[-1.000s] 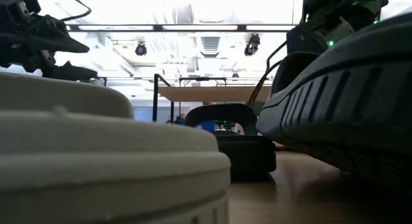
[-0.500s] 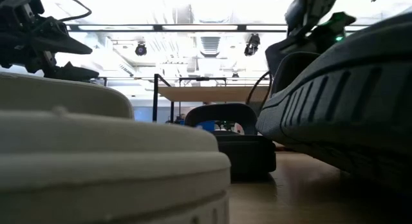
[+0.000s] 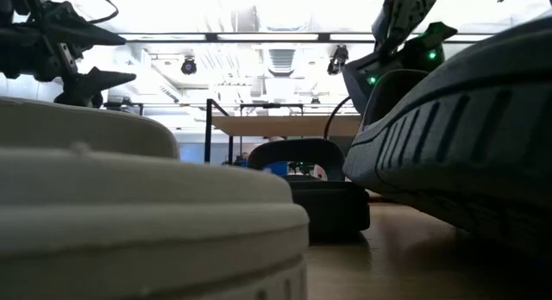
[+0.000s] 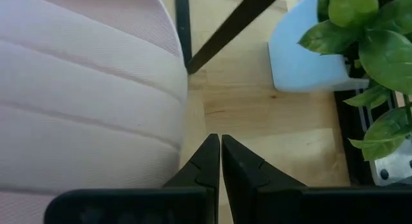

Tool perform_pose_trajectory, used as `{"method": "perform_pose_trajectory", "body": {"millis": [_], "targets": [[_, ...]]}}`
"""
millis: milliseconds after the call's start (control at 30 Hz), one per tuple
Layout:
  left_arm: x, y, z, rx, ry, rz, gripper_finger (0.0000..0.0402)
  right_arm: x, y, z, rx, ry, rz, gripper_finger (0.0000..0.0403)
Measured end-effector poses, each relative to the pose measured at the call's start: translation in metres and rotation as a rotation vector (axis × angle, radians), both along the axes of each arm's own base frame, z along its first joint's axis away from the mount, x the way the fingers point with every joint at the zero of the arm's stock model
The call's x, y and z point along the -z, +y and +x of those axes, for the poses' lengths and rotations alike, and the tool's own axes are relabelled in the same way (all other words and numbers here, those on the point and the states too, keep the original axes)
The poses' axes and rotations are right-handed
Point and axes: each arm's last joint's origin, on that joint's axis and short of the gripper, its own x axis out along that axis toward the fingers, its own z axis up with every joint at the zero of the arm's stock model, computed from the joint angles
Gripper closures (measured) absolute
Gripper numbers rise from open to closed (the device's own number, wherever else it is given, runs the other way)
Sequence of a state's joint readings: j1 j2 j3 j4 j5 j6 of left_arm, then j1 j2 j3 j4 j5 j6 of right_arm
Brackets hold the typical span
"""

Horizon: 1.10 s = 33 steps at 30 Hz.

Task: Pick and place slides into the shelf
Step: Adjust the pink slippers under the shelf

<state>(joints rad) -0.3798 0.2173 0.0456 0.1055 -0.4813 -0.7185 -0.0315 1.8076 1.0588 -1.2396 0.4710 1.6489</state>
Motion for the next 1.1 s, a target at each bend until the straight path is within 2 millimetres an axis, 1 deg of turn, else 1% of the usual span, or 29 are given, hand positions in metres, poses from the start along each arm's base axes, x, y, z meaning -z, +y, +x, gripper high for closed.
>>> {"method": "perform_pose_trajectory", "body": {"millis": [267, 567, 667, 800, 900, 1100], "targets": [[0.0, 0.0, 0.0, -0.006, 0.0, 0.0, 0.0178, 0.003, -0.001, 0.008, -0.084, -0.048, -0.006, 0.0394], [0.0, 0.001, 0.0, -0.03, -0.001, 0.002, 0.0178, 0.002, -0.002, 0.007, -0.105, -0.031, -0.056, 0.0394], [0.0, 0.001, 0.0, -0.032, 0.0, 0.002, 0.0178, 0.001, 0.001, 0.004, -0.101, -0.004, -0.05, 0.0394], [0.0, 0.001, 0.0, -0.033, 0.0, 0.002, 0.0178, -0.005, 0.014, 0.003, -0.129, 0.035, -0.007, 0.0394], [0.0, 0.001, 0.0, -0.033, 0.0, 0.002, 0.0178, -0.012, 0.028, 0.007, -0.158, 0.018, 0.076, 0.0394], [-0.001, 0.001, 0.0, -0.033, -0.008, -0.002, 0.0178, -0.034, 0.07, 0.024, -0.195, -0.105, 0.323, 0.0394]]}}
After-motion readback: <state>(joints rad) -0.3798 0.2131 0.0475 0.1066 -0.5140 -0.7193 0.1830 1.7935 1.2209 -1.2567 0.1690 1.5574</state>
